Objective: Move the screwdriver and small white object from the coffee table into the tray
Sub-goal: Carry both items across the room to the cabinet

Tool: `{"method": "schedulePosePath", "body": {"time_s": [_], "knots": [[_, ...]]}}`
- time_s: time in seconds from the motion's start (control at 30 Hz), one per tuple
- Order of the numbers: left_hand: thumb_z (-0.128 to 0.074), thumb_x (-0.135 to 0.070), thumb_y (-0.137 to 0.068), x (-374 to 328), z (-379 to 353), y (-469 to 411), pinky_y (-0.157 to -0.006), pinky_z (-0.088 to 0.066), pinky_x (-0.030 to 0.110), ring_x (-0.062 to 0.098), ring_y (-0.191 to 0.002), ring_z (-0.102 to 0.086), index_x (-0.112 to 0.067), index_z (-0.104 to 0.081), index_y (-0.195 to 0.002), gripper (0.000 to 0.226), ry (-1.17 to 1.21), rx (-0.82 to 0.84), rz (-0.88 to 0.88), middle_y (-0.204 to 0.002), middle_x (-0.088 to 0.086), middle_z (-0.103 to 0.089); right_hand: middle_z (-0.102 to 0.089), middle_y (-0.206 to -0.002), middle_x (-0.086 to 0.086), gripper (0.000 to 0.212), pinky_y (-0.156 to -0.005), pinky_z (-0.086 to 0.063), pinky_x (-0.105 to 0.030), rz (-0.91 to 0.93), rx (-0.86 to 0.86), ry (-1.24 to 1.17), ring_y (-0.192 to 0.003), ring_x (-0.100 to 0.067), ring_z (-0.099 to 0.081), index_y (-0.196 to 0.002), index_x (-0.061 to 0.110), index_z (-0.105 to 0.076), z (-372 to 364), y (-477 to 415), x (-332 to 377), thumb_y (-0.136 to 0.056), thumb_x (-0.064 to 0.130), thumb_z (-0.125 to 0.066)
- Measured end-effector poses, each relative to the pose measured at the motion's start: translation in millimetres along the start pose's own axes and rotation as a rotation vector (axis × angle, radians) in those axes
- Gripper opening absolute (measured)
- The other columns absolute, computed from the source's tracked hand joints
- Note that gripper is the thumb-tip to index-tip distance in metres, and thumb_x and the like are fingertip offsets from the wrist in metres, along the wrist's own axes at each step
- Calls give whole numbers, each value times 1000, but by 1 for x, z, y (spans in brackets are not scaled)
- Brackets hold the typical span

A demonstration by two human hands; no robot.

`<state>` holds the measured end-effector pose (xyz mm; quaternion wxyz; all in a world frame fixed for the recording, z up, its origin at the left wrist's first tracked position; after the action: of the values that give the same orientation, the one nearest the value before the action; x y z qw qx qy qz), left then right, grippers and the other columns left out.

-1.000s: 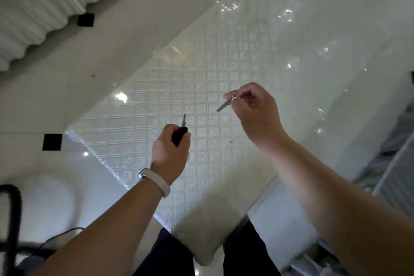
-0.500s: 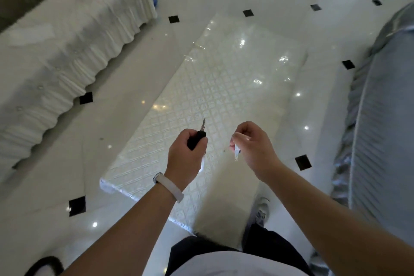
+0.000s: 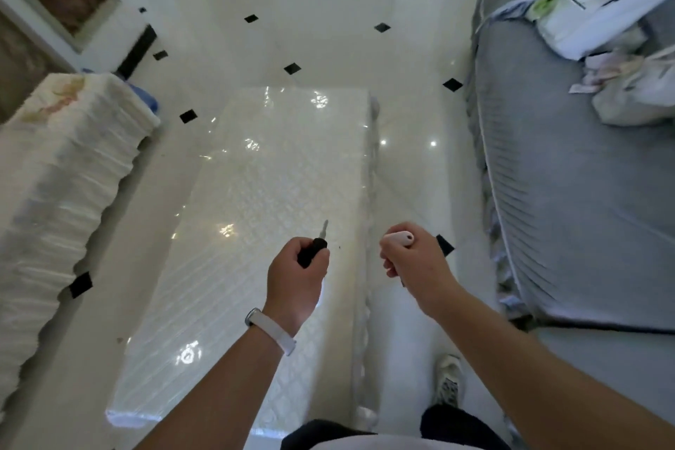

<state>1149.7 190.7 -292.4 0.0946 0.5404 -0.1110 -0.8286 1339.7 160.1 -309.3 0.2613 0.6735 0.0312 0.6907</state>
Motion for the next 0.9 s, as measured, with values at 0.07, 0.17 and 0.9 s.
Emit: {"method": "schedulePosePath", "body": {"time_s": [0.07, 0.17, 0.9], "knots": [[-65, -18, -86, -23, -50, 9, -53, -48, 25, 16, -60, -56, -13, -64, -84, 6, -35, 47, -10, -72, 7, -67, -60, -64, -4, 14, -52, -47, -29, -3, -35, -10, -56, -16, -54, -72, 13, -61, 53, -5, -5, -82, 7, -53], [-66, -20, -85, -57, -125, 19, -54, -49, 29, 18, -62, -59, -17, -64, -81, 5, -97, 108, -49, -72, 8, -67, -59, -65, -4, 11, -49, -46, -24, 1, -77, -5, -55, -14, -54, -77, 8, -62, 133, -14, -8, -83, 8, -53], [-67, -16, -84, -209, -318, -19, -53, -48, 19, 12, -61, -59, -15, -64, -83, 3, -21, 195, -230, -71, 5, -66, -62, -68, -4, 16, -57, -48, -33, 69, -313, 35, -55, -10, -59, -78, 10, -63, 342, -90, 57, -79, 21, -51]]}}
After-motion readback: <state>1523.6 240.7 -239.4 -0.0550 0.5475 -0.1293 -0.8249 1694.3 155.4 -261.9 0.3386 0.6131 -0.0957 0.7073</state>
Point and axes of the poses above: each hand's wrist, its own y-axis away from the middle knuckle, its own z-axis out of the back of the hand, x = y × z, the point moved 3 cm from there along -y, towards the middle knuckle
